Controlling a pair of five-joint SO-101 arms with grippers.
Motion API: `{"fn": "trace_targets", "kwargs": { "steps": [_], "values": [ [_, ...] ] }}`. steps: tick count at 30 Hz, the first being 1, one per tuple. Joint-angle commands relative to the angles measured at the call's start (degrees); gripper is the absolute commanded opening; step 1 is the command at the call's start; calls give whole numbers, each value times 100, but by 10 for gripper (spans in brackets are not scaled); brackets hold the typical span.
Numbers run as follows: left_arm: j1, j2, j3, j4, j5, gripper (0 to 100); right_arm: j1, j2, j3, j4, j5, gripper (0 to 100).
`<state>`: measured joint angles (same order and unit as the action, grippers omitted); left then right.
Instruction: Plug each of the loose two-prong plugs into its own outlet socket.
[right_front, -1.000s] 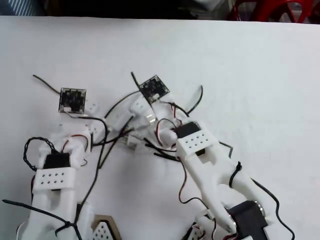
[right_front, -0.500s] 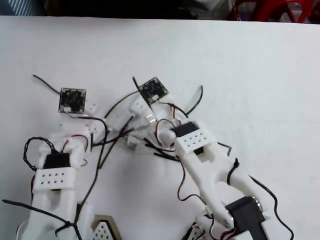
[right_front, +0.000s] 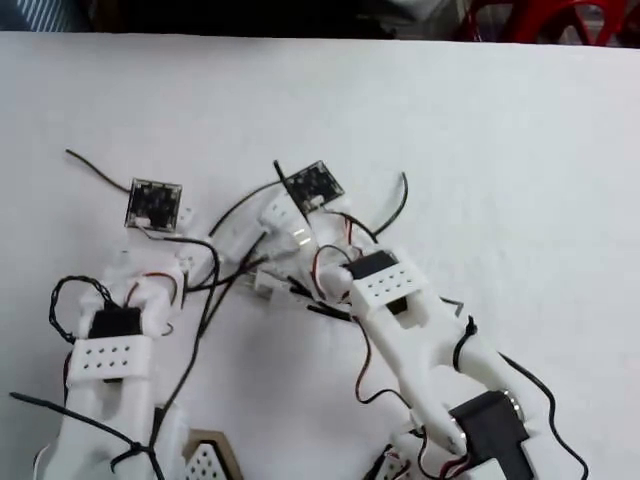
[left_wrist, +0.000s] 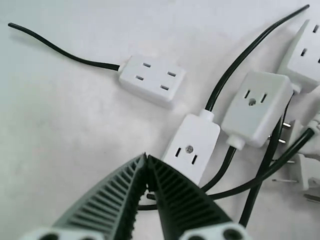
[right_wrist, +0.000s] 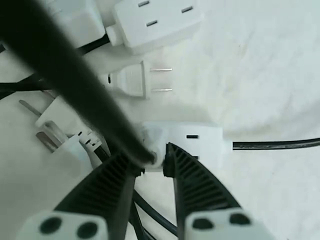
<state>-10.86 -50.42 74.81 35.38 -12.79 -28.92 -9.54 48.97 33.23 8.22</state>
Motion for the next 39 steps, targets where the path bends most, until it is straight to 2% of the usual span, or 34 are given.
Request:
{"fn": "trace_targets", "kwargs": {
  "steps": [1,5,12,21,24,27,31,35,39],
  "values": [
    [-57,-145,-35,-141,-44,23,92,84,-79,-22,-9,17],
    [-57,-145,-35,-141,-44,23,444,-365,-264,-75,-9,17],
    [-57,-145,-26,-141,-44,23,1288,-435,-1495,-145,-53,17],
    [-57,-145,-18,-141,-53,23,1385,1138,-2954,-1736,-62,18],
    [-57,-145,-18,-141,-62,23,1376,1859,-3780,-1824,-62,26],
    [-57,-145,-18,-141,-62,23,1297,2501,-4642,-1446,-62,118],
    [-66,-145,-18,-141,-62,23,1165,2835,-5495,-242,-62,252],
    [-295,-145,-53,-167,-35,23,936,2536,-5855,971,-62,230],
    [-620,-145,-79,-352,-26,23,673,2009,-5864,1938,-53,151]
  ]
}}
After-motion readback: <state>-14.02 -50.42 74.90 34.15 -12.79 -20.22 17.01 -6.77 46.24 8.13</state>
